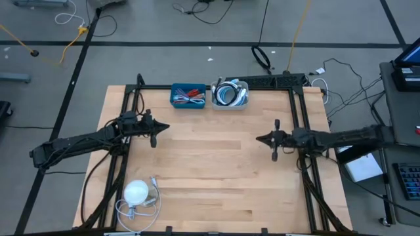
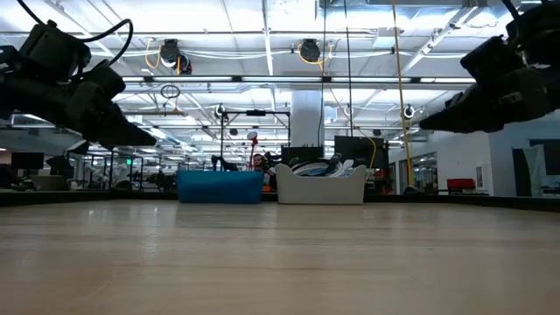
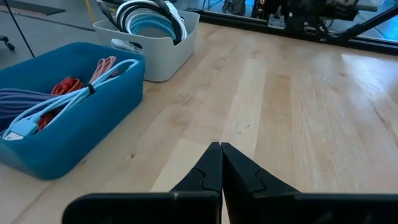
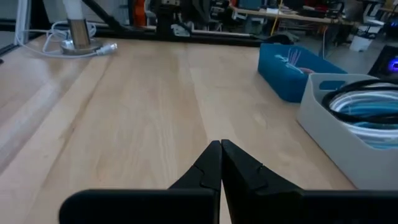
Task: Pick & Place USB Port
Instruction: Return to Home Position
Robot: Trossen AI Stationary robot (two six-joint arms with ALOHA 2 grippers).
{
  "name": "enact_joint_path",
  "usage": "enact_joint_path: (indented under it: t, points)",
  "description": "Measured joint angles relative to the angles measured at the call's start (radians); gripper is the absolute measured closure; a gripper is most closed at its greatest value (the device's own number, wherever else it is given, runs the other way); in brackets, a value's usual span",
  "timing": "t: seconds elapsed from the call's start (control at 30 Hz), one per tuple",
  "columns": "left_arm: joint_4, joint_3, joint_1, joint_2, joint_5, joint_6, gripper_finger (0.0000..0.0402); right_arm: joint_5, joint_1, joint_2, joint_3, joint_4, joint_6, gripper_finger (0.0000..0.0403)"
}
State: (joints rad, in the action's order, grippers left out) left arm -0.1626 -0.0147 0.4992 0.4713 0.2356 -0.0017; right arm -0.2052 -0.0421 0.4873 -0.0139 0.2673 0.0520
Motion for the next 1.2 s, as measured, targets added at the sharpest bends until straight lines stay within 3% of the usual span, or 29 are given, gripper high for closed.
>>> enact_joint_path:
  t: [0.2, 0.27, 0.4, 0.57, 0.73, 0.8, 1.03, 1.2]
  points:
    - [-0.001, 0.0, 0.0, 0.0, 0.0, 0.003, 0.0401, 0.112, 0.09, -0.234, 0.0, -0.226, -0.01, 0.0403]
    - [-0.005, 0.0, 0.0, 0.0, 0.0, 0.007, 0.0401, 0.178, 0.1, -0.281, 0.0, -0.227, 0.007, 0.0403]
    - [-0.033, 0.0, 0.0, 0.0, 0.001, 0.022, 0.0401, 0.184, 0.1, -0.351, 0.0, -0.236, 0.036, 0.0403]
    - [-0.092, -0.001, 0.004, 0.0, 0.101, 0.052, 0.0401, 0.184, 0.1, -0.379, 0.0, -0.239, 0.054, 0.0403]
    - [-0.277, -0.002, 0.05, -0.002, 0.259, 0.034, 0.0401, 0.184, 0.1, -0.378, 0.0, -0.243, 0.092, 0.0403]
    - [-0.314, -0.002, 0.085, -0.002, 0.276, 0.014, 0.0401, 0.185, 0.1, -0.378, 0.0, -0.244, 0.098, 0.0403]
    - [-0.153, -0.001, 0.23, -0.043, 0.348, -0.051, 0.0401, 0.185, 0.1, -0.378, 0.0, -0.246, 0.099, 0.0403]
    - [-0.137, -0.001, 0.237, -0.158, 0.446, -0.191, 0.0401, 0.183, 0.1, -0.377, 0.0, -0.246, 0.095, 0.0403]
